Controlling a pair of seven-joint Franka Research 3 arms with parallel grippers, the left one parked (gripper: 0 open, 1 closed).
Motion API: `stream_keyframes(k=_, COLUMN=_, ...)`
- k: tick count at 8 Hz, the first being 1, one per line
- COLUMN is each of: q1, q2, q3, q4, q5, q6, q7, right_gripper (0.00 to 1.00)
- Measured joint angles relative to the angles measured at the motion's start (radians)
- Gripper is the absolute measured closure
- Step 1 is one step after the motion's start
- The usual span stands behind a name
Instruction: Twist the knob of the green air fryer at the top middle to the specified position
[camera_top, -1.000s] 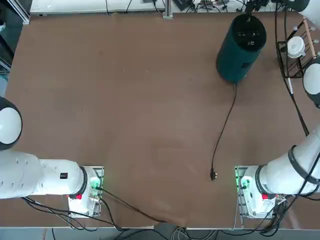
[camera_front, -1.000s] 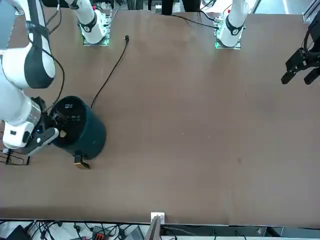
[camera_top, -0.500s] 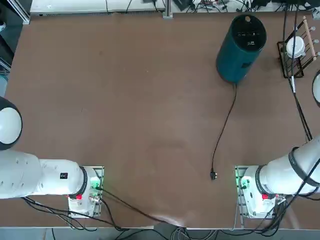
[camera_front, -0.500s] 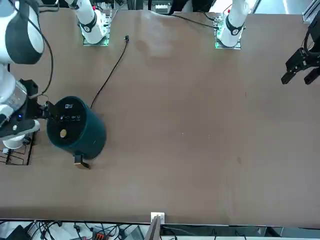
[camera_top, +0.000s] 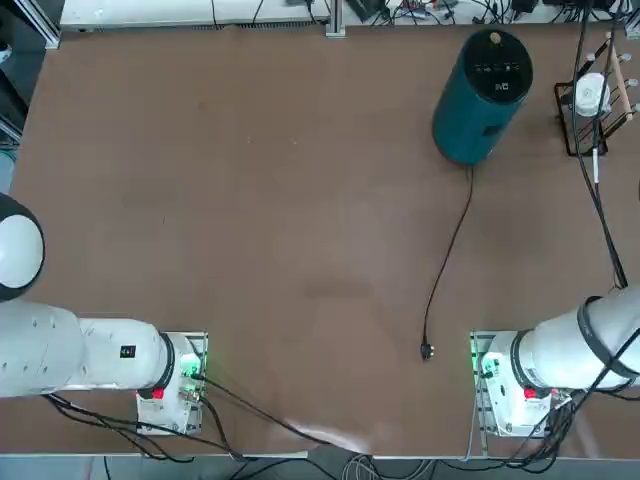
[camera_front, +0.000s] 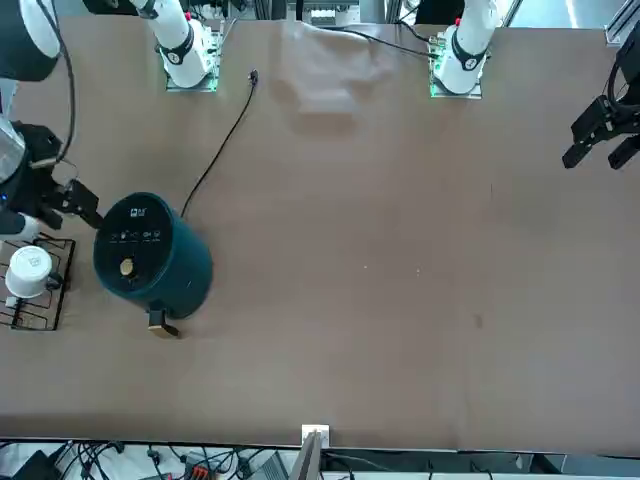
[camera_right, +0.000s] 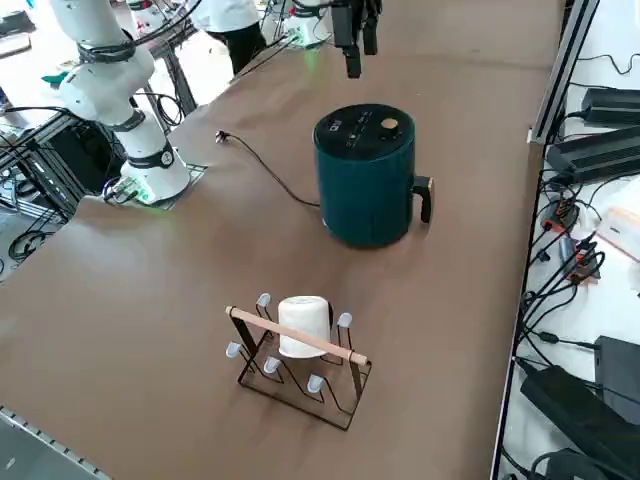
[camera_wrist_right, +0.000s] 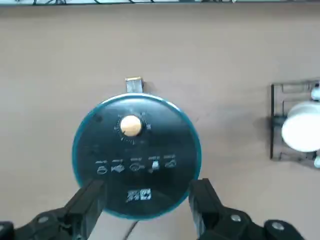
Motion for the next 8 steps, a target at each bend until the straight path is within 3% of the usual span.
stream_keyframes(k=4, q1=-0.040, q2=-0.040, q3=-0.016, q4=0.006, q5=0.058, q6=-0.129, q7=0.045, right_gripper=0.00)
stream_keyframes(k=8, q1=-0.051, q2=-0.041, q3=-0.017, q4=0.040, q5=0.060, q6=-0.165, q7=0.042, right_gripper=0.00)
